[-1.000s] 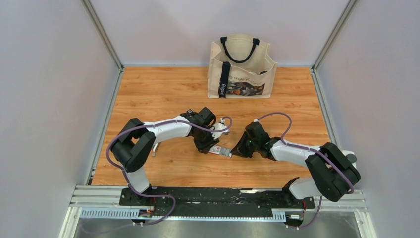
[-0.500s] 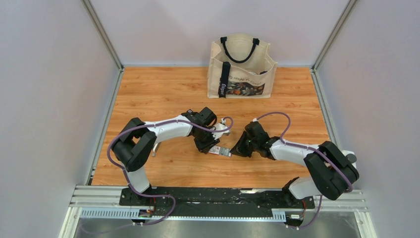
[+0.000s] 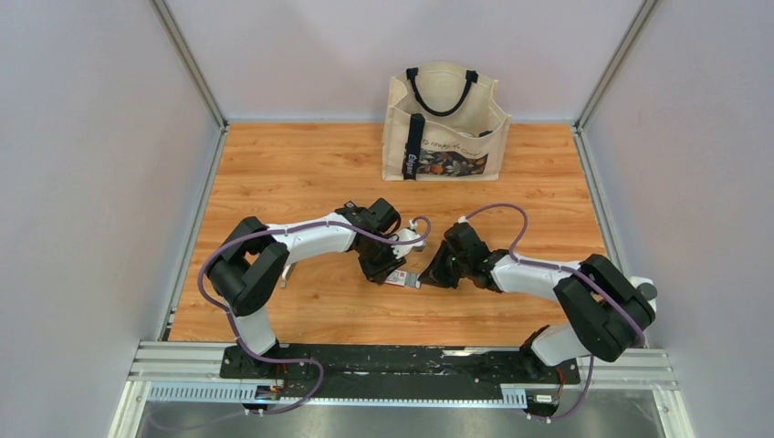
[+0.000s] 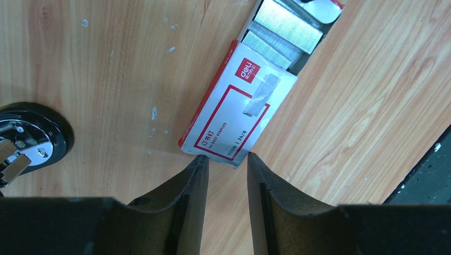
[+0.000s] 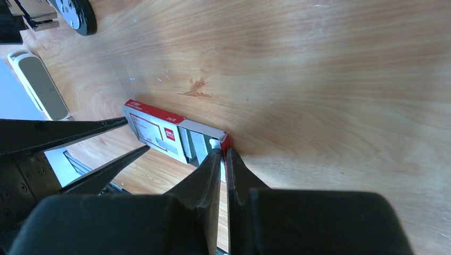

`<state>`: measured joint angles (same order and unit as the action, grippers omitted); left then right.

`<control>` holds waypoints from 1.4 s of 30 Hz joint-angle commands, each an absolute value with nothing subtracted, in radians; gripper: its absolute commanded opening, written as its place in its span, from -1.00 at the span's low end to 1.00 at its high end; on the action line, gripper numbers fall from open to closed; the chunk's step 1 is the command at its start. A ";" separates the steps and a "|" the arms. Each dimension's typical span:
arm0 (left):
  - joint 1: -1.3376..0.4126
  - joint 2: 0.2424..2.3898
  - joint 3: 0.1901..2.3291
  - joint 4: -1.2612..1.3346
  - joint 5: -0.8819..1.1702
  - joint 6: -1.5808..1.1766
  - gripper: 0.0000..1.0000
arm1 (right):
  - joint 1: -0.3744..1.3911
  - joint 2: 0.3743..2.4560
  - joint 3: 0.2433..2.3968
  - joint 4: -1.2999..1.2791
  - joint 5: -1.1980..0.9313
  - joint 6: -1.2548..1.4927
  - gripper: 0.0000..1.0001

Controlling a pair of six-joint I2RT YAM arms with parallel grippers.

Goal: Unload the staples from the stapler

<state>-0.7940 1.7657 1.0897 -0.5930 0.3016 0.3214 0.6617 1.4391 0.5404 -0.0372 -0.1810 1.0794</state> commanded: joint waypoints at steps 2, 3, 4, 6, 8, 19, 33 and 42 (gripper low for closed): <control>-0.805 1.764 1.115 -0.592 0.325 0.345 -0.18 | 0.684 1.468 0.578 0.020 -0.167 1.091 -0.82; -0.807 1.763 1.114 -0.595 0.327 0.344 -0.18 | 0.687 1.471 0.580 0.026 -0.167 1.092 -0.81; -0.807 1.764 1.115 -0.594 0.327 0.345 -0.18 | 0.687 1.473 0.583 0.031 -0.169 1.094 -0.82; -0.808 1.763 1.115 -0.594 0.322 0.345 -0.18 | 0.692 1.486 0.587 0.044 -0.173 1.098 -0.81; -0.810 1.763 1.115 -0.597 0.318 0.347 -0.18 | 0.695 1.500 0.591 0.052 -0.176 1.100 -0.81; -0.815 1.761 1.109 -0.592 0.311 0.348 -0.19 | 0.723 1.529 0.606 0.077 -0.187 1.094 -0.78; -0.816 1.764 1.106 -0.586 0.301 0.345 -0.19 | 0.724 1.497 0.575 0.106 -0.198 1.086 -0.57; -0.816 1.766 1.109 -0.594 0.302 0.347 -0.21 | 0.724 1.459 0.545 0.141 -0.203 1.078 -0.56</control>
<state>-0.8055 1.7657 1.0897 -0.5980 0.2955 0.3244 0.7177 1.5097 0.5613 0.0845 -0.1944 1.0912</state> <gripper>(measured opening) 0.399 0.218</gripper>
